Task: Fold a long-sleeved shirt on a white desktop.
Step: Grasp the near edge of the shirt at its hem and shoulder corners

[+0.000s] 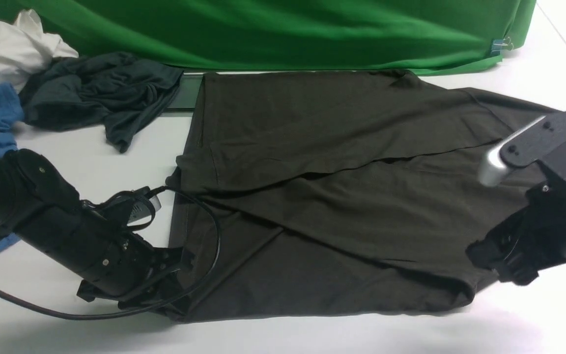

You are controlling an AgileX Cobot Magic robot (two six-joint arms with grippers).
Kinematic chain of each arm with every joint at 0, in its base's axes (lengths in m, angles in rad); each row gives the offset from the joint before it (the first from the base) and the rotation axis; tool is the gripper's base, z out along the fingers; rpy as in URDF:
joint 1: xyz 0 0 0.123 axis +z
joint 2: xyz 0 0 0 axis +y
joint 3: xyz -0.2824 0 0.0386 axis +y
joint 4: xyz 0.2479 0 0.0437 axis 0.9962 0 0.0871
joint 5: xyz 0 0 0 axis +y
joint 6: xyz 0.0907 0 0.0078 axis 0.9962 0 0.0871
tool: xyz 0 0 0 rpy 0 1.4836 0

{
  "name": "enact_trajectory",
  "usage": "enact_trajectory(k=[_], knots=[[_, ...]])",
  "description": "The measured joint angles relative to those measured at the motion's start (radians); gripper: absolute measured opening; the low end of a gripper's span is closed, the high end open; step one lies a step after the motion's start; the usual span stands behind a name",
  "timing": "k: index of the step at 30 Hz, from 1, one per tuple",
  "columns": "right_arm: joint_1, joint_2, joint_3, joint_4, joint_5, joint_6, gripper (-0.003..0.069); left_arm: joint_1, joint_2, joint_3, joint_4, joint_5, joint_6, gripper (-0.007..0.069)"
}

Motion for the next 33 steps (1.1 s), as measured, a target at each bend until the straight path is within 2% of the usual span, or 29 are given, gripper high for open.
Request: enact_trajectory(k=[6, 11, 12, 19, 29, 33], knots=[[0.001, 0.002, 0.019, -0.003, 0.005, -0.122, 0.0598, 0.0, 0.0, -0.002, 0.0, 0.016, 0.0, 0.0048], [0.01, 0.003, 0.092, -0.004, -0.019, -0.271, 0.0584, 0.0, -0.002, -0.002, 0.0, 0.019, 0.0, 0.0048], [0.01, 0.003, 0.092, -0.004, -0.019, -0.271, 0.0583, 0.0, -0.002, -0.002, 0.0, 0.019, 0.0, 0.0048], [0.01, 0.015, 0.175, -0.007, -0.139, -0.502, 0.0568, 0.0, -0.014, -0.002, -0.001, 0.019, -0.001, 0.0048], [0.01, 0.175, 0.179, -0.026, -0.226, -0.574, 0.0567, 0.0, -0.014, -0.002, 0.002, 0.022, -0.003, 0.0048], [0.01, 0.266, 0.177, -0.025, -0.31, -0.591, 0.0566, 0.0, -0.014, -0.002, 0.002, 0.022, -0.003, 0.0048]])
